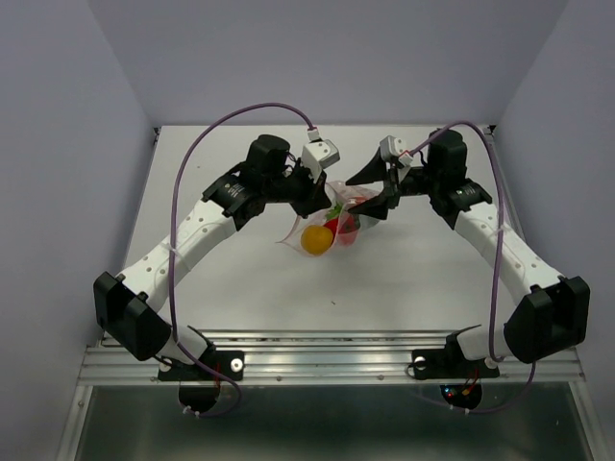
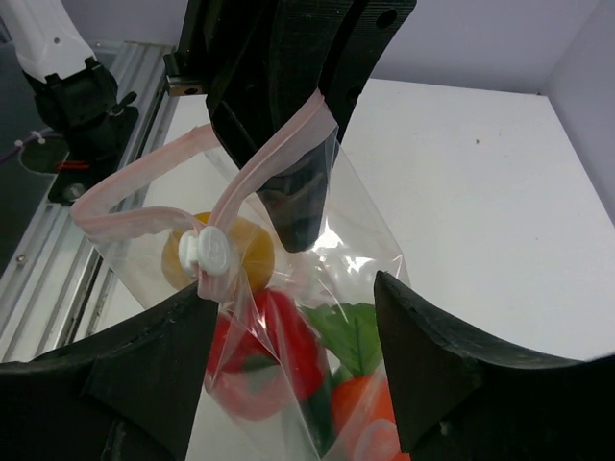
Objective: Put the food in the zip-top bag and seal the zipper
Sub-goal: Zip the zipper food storage bag at the center of the board.
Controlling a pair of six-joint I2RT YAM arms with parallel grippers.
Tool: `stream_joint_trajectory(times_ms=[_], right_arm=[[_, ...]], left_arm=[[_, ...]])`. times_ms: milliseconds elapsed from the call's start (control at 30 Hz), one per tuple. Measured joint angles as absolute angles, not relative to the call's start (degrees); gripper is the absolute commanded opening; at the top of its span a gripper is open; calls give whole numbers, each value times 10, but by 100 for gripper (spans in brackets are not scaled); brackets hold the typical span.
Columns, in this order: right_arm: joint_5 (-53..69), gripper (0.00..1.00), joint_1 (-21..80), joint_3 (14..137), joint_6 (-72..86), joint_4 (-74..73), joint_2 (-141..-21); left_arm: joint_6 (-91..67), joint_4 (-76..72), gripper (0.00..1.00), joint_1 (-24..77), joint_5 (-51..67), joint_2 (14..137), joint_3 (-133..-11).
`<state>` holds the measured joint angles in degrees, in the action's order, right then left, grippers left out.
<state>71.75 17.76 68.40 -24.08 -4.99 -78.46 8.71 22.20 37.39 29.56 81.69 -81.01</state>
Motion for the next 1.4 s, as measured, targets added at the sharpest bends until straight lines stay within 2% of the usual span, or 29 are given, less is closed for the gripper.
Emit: stream_joint_trajectory(times_ms=[133,300,467,600,867,933,1000,1033,1100,1167,1200,1400], right_arm=[[717,61,181,684,-229,-40,-785],[720,39,181,684,-222,-33,-798],[720,27,181,683,-218,-34,-803],[722,1,181,679,-217,-33,-803],[726,1,181,678,-215,-34,-803],[718,1,181,678,-208,-34,-803],[703,1,181,685,-214,-48,-804],[696,1,181,695,-218,-65,-807],[679,1,181,730,-243,-105,-820],[665,1,181,771,-273,-153,-841],[650,1,181,801,-295,-185,-857],[589,1,181,833,-362,-287,-876]], left_arm=[[87,219,0,374,300,817,-810],[87,209,0,374,303,816,-806],[85,199,0,374,302,814,-793],[84,192,0,374,299,806,-779],[71,169,2,374,284,780,-732],[68,168,28,374,277,779,-728],[61,170,41,374,263,779,-727],[59,169,52,374,260,779,-727],[57,169,64,374,256,779,-727],[54,169,84,374,252,779,-727],[52,169,99,374,249,778,-727],[42,165,99,374,241,769,-728]])
